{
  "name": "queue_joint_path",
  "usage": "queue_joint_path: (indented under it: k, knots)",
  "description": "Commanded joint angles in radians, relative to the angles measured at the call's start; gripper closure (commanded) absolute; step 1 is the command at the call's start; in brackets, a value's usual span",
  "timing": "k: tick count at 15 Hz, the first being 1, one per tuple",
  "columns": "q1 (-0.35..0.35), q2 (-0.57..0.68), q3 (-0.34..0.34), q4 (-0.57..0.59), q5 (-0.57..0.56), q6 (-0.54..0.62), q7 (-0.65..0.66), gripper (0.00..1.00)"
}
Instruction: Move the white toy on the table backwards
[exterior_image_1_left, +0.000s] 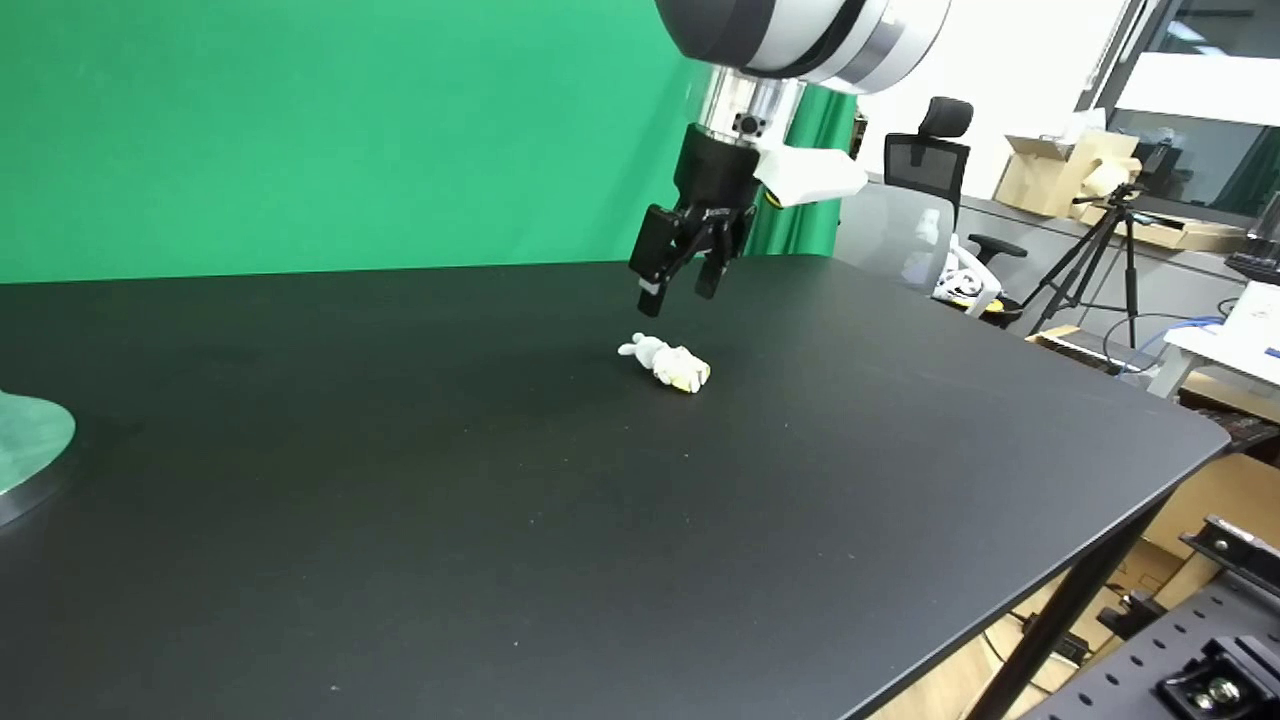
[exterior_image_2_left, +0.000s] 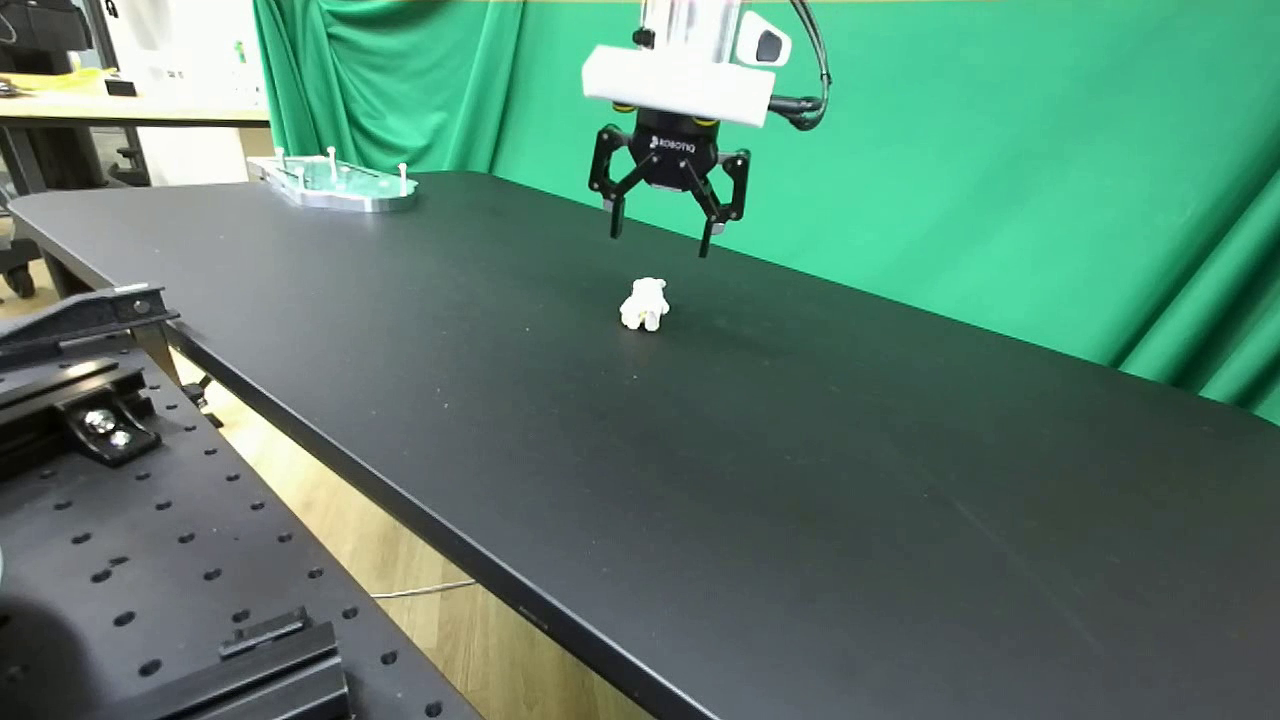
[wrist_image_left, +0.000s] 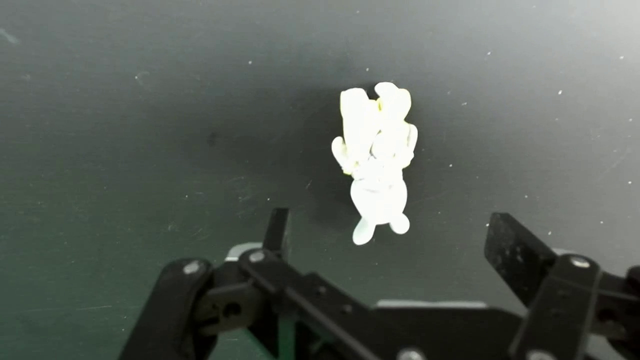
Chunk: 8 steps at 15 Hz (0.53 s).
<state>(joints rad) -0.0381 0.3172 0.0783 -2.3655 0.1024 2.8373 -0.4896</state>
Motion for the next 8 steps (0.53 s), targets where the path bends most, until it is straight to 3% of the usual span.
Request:
queue_joint_path:
  k: [1, 8]
  knots:
    - [-0.010, 0.011, 0.000, 0.001, -0.069, 0.013, 0.055, 0.00]
    - [0.009, 0.119, -0.036, 0.048, -0.187, 0.023, 0.120, 0.00]
